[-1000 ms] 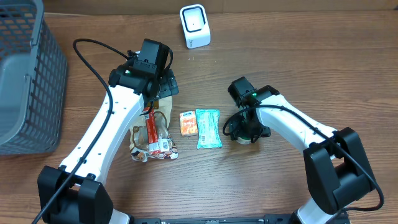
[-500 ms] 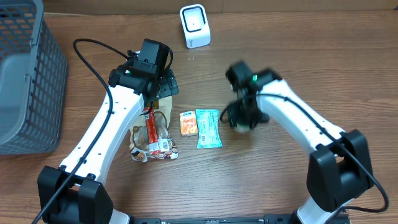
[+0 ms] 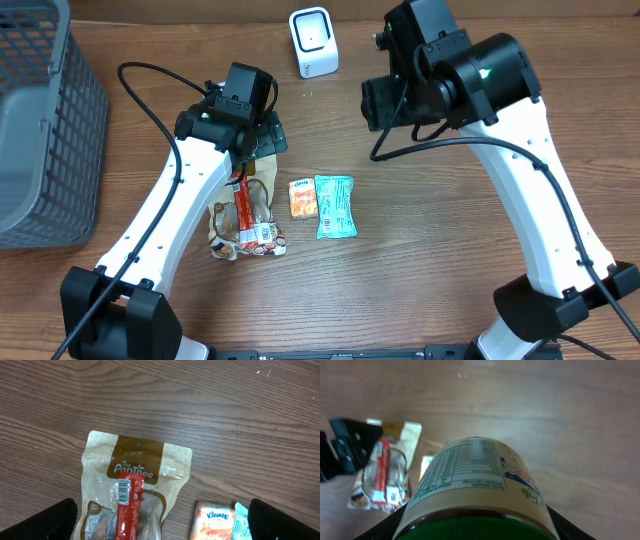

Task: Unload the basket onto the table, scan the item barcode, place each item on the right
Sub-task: 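Lift the jar and carry it toward the white scanner, then hold the jar in front of the scanner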

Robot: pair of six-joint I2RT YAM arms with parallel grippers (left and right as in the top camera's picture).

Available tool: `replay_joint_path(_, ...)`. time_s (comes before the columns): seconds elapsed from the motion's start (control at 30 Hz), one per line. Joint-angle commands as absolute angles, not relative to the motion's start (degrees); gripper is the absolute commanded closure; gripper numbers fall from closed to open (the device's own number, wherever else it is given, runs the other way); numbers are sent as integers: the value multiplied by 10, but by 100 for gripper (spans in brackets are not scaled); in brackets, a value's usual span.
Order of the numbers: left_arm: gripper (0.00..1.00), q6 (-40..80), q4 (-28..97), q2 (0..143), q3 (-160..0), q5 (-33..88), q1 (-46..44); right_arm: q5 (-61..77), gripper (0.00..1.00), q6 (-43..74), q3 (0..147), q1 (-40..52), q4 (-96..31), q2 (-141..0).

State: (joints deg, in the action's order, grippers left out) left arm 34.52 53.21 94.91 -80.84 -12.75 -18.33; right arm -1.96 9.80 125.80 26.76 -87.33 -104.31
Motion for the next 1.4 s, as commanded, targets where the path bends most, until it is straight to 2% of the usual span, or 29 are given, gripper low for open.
replay_joint_path(0.0,0,347,533,944,-815,-139,-183,-25,70,78,1270,269,-837,-1058)
replay_joint_path(0.13,0,347,533,944,-815,-139,-183,-25,71,73,1269,269,-763,-1094)
replay_joint_path(0.2,0,347,533,944,-815,-139,-183,-25,75,73,1269,269,-710,-1119)
replay_joint_path(0.67,0,347,533,944,-815,-139,-183,-116,75,69,1267,268,-370,-1283)
replay_joint_path(1.17,0,347,533,944,-815,-139,-183,-117,77,70,1267,238,-50,-1417)
replay_joint_path(1.37,0,347,533,944,-815,-139,-183,-101,78,72,1267,236,37,-1451)
